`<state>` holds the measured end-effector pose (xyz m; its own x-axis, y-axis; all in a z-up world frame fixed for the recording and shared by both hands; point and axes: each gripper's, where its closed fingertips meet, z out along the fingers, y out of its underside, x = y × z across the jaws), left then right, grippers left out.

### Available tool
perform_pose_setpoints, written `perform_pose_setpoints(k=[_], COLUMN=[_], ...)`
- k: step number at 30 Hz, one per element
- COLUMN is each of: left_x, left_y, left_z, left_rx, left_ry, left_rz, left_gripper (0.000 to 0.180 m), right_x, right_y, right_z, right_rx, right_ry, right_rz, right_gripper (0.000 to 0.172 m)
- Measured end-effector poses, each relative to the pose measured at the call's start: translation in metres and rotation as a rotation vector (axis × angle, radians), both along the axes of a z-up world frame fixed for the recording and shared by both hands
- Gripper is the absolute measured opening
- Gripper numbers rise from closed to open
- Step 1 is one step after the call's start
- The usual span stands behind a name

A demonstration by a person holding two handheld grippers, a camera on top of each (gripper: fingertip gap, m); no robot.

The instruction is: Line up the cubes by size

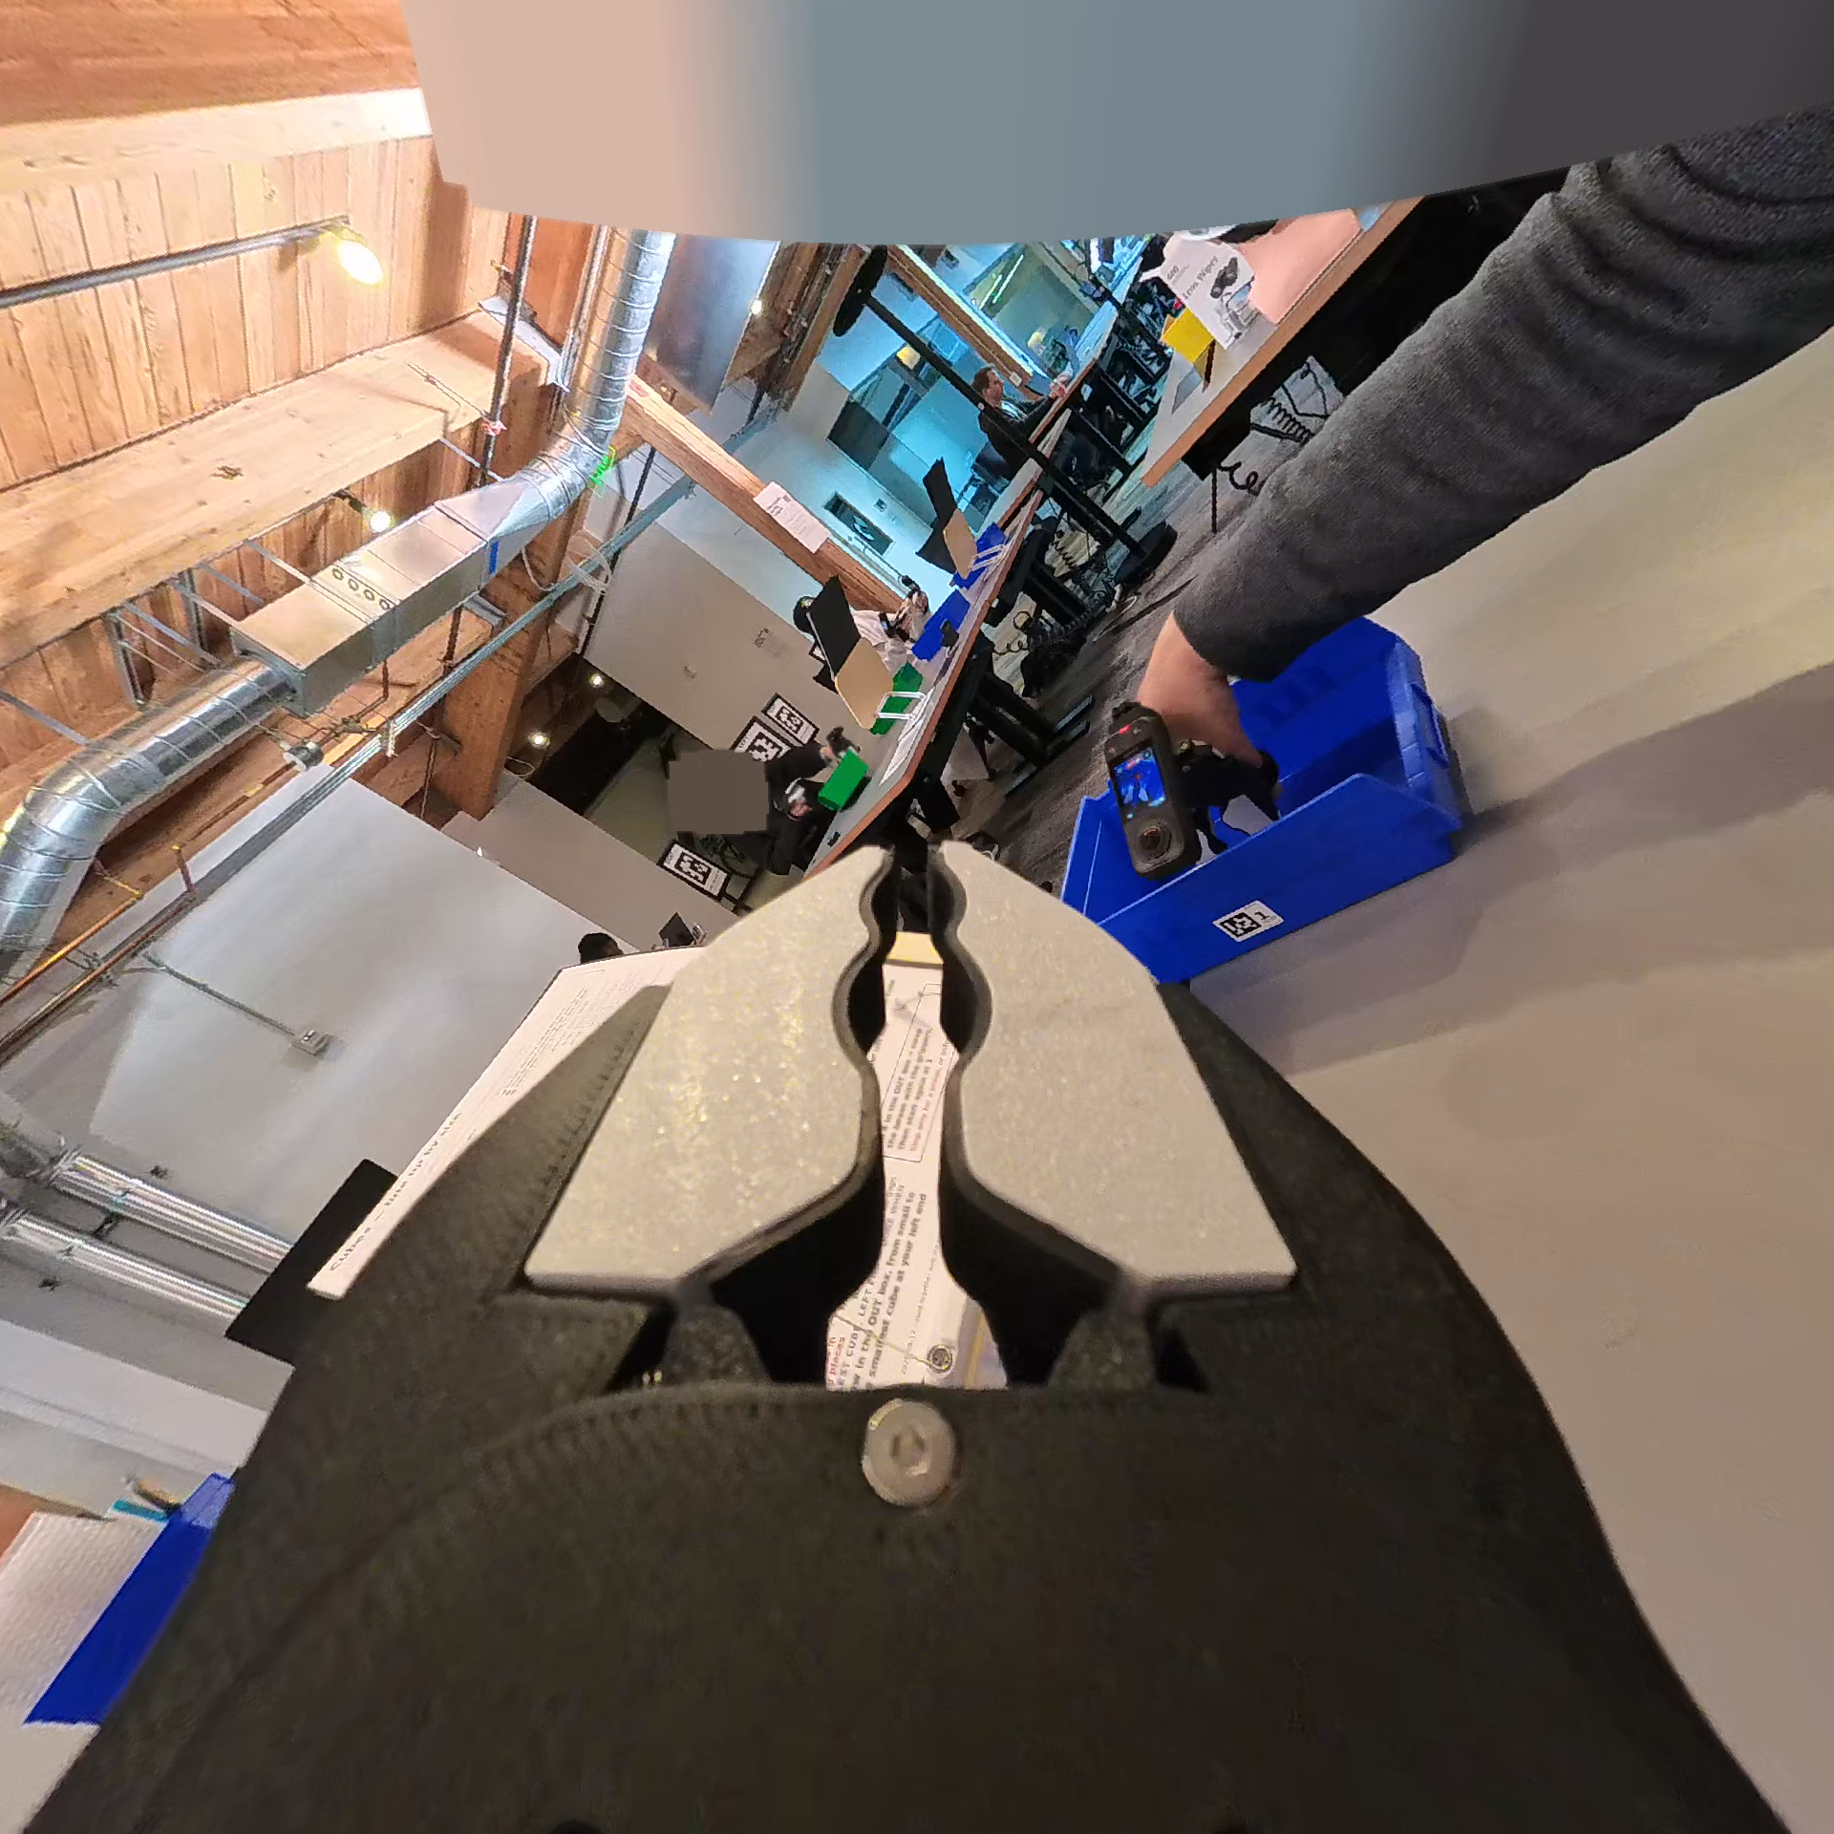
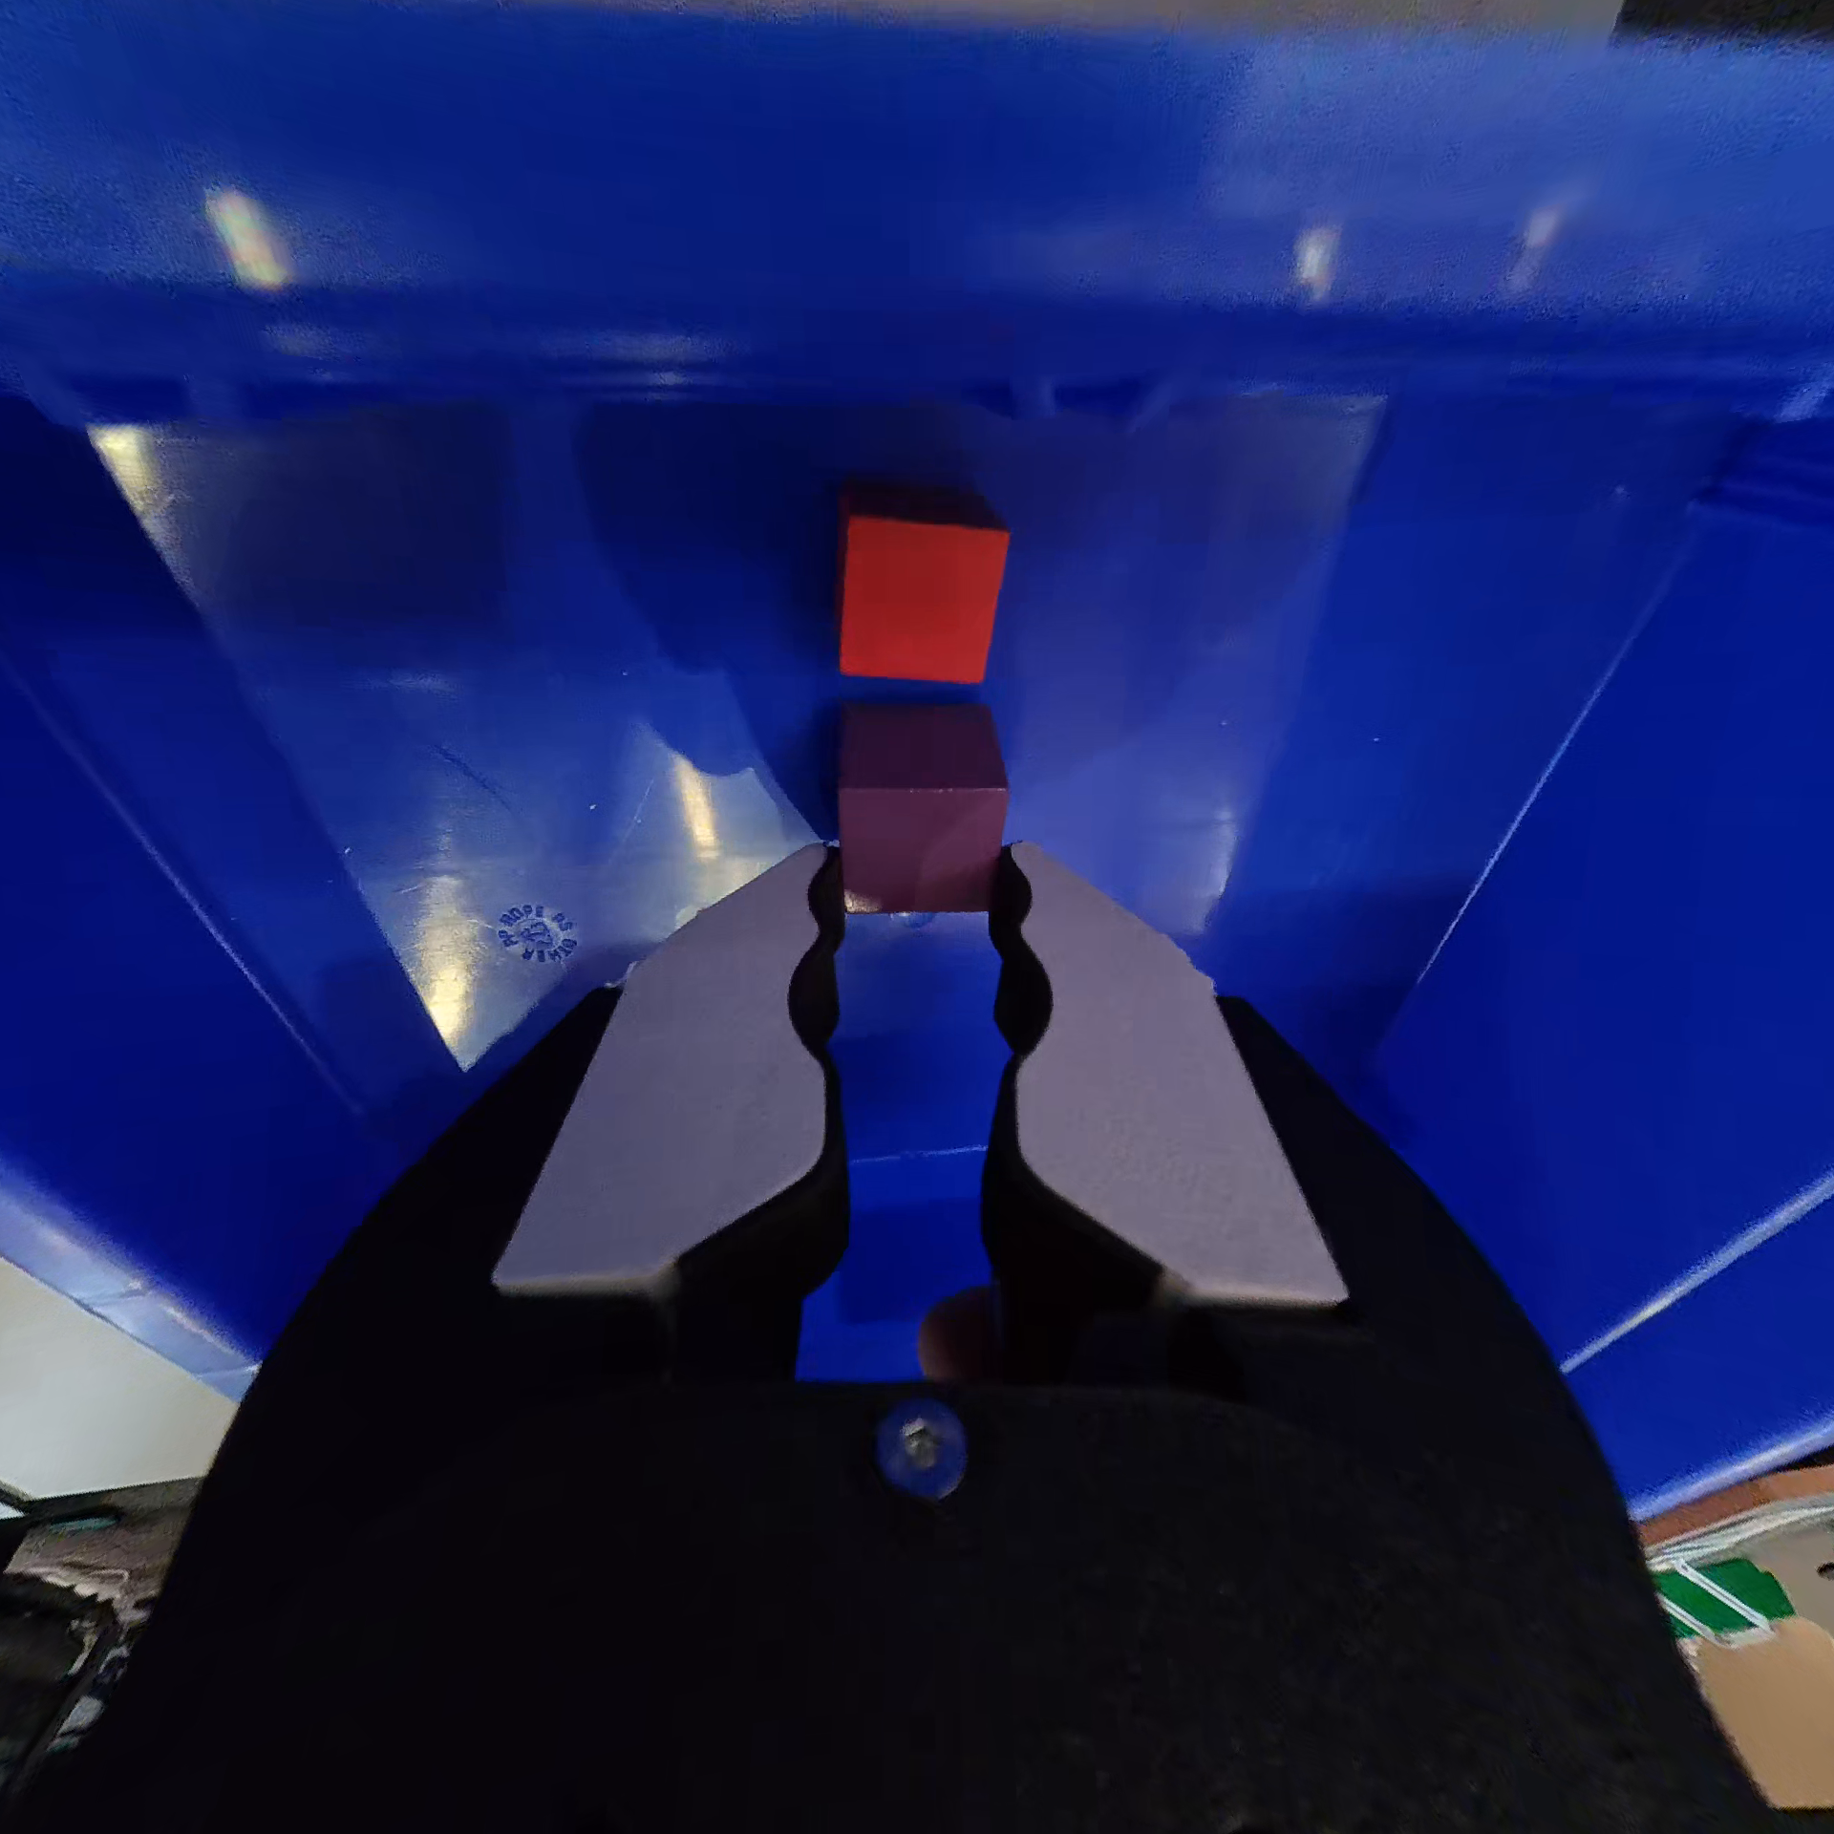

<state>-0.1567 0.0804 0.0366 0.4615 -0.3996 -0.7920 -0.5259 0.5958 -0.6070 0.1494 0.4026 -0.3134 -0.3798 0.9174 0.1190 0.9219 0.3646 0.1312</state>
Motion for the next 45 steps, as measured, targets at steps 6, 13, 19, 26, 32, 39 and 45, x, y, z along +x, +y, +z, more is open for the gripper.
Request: perform_pose_setpoints(k=[6, 13, 19, 26, 32, 39, 45], left_x=[0.003, 0.000, -0.006, -0.002, -0.007, -0.042, -0.057], left_y=[0.001, 0.000, -0.002, -0.009, -0.004, 0.004, 0.016], left_z=[-0.003, -0.003, 0.001, 0.004, 0.004, 0.004, -0.009], left_rx=[-0.011, -0.014, 0.001, 0.022, 0.017, 0.003, -0.046], left_ry=[0.014, 0.017, 0.014, 0.030, 0.033, 0.037, 0.078], left_rz=[-0.006, 0.003, 0.030, 0.045, 0.097, 0.216, 0.256], left_gripper=[0.003, 0.004, 0.008, 0.012, 0.013, 0.017, 0.017], right_x=[-0.001, 0.004, -0.010, -0.102, -0.184, -0.246, -0.259], right_y=[-0.001, 0.012, 0.000, -0.094, -0.171, -0.221, -0.232], right_z=[-0.001, 0.033, 0.134, 0.228, 0.250, 0.263, 0.254], right_rx=[-0.020, 0.139, 0.469, 0.631, 0.527, 0.381, 0.353], right_ry=[-0.019, -0.008, 0.106, 0.648, 0.962, 1.188, 1.184], right_rz=[-0.013, -0.075, -0.130, -0.078, 0.016, 0.098, 0.158], right_gripper=[0.029, 0.046, 0.037, 0.027, 0.024, 0.025, 0.024])
